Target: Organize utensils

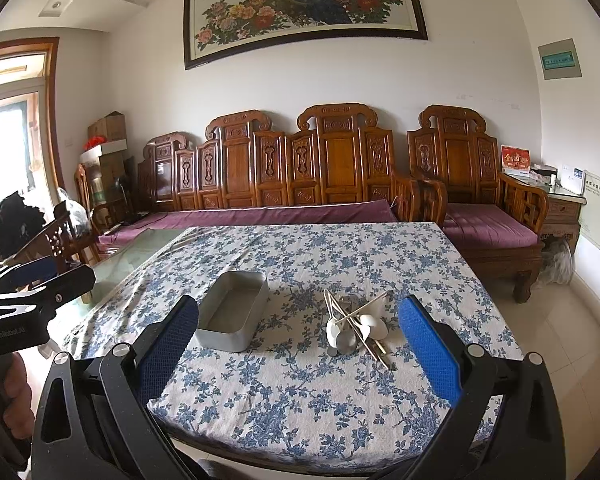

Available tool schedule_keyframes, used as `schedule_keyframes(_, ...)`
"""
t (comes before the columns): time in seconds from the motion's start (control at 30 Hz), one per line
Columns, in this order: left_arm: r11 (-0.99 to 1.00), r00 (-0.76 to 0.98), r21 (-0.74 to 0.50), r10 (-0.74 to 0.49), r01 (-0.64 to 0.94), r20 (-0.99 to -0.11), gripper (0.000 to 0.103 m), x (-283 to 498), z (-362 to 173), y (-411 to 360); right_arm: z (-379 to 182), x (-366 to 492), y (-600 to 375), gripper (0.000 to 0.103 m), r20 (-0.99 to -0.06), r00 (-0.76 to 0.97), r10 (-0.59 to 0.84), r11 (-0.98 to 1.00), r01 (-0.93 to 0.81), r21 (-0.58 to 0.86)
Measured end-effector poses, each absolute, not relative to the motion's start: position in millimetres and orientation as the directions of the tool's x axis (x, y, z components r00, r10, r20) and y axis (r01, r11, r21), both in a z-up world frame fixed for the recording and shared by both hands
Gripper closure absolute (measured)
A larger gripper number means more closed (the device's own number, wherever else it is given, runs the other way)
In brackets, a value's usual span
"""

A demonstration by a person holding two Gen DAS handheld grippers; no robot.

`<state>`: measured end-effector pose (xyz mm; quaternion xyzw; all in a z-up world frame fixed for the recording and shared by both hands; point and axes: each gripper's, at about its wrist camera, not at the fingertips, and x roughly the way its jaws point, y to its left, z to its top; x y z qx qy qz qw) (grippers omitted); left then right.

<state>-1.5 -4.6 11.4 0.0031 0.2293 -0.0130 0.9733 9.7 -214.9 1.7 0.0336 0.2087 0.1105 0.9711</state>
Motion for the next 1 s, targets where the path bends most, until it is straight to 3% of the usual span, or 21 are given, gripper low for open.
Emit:
schedule_keyframes(0.63, 1.0, 0.892, 0.001, -0.027, 0.03, -0.451, 0.006, -2.8, 9.3, -6.1, 0.1, 10.4, -214.6, 0.002, -0.4, 0.888, 0.227, 0.974, -0.2, 0.11)
schedule_keyframes(1.0, 0.999, 0.853, 0.0, -0.046, 0.054, -0.52, 0.006, 24.8, -25.6, -11.0, -22.7, 24.5, -220.1, 0.002, -0.424, 0.884, 0.196, 0.981, -0.175, 0.089)
